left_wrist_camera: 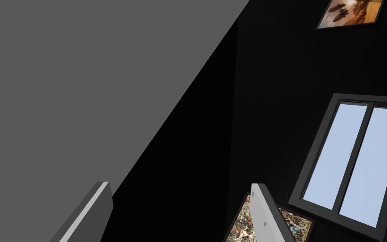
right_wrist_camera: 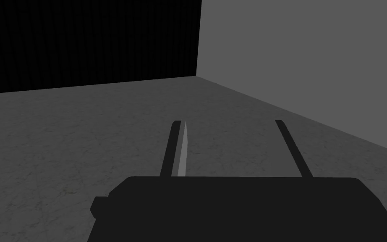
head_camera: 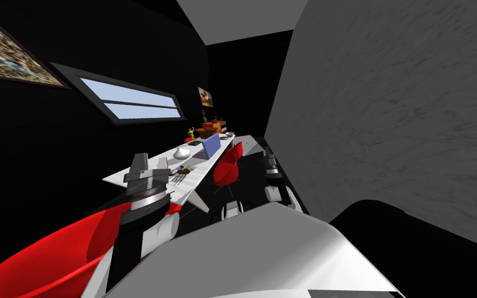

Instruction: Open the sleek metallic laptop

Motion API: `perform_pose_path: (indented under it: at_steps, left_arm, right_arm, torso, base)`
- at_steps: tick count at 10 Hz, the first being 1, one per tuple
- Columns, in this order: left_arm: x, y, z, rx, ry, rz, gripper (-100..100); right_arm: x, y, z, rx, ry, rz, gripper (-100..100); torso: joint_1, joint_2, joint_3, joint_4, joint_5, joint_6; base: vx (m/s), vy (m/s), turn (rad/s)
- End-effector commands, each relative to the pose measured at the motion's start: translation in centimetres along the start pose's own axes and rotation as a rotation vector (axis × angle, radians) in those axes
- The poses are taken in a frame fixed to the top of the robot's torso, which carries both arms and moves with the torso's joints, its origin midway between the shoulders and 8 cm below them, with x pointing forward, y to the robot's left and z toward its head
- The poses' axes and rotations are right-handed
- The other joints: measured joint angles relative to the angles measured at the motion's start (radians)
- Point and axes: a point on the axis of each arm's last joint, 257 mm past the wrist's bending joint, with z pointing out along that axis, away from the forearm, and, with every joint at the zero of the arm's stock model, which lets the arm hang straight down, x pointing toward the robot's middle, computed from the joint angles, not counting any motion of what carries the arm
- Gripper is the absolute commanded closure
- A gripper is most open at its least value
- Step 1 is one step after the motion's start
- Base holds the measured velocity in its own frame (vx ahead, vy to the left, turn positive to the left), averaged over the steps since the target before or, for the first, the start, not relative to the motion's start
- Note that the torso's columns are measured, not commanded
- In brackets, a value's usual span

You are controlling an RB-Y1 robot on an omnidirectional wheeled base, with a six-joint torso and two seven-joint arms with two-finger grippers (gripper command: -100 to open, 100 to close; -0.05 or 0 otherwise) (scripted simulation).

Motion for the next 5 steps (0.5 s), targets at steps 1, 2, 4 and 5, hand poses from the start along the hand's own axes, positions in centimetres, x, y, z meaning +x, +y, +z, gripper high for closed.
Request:
perform_pose_path:
  at_steps: [1,2,4,5]
  left_arm:
    - [0.5,0.7,0.0,-0.016,0.056,0.034,-100]
    - [0.6,1.3,-0.1,-0.027,0.078,0.051,-100]
    - [0.6,2.6,-0.2,-0.059,0.112,0.089,-100]
    - [0.4,3.4,-0.3,-0.078,0.124,0.109,-100]
  right_arm:
    - [0.0,0.0,0.0,0.001,0.0,0.0,0]
    - [0.0,0.0,0.0,0.001,0.0,0.0,0]
    - [0.0,0.0,0.0,0.001,0.0,0.0,0]
    - [0.0,0.0,0.0,0.001,0.0,0.0,0]
  torso:
    - [0.0,0.034,-0.069,0.033,0.0,0.0]
    - [0.001,0.043,-0.088,0.043,0.0,0.0]
    - [0.001,0.046,-0.094,0.046,0.0,0.0]
    - [0.0,0.046,-0.094,0.047,0.0,0.0]
  base:
    - [0.003,0.011,-0.105]
    - [0.001,0.017,-0.11]
    - [0.005,0.027,-0.143]
    - [0.006,0.035,-0.186]
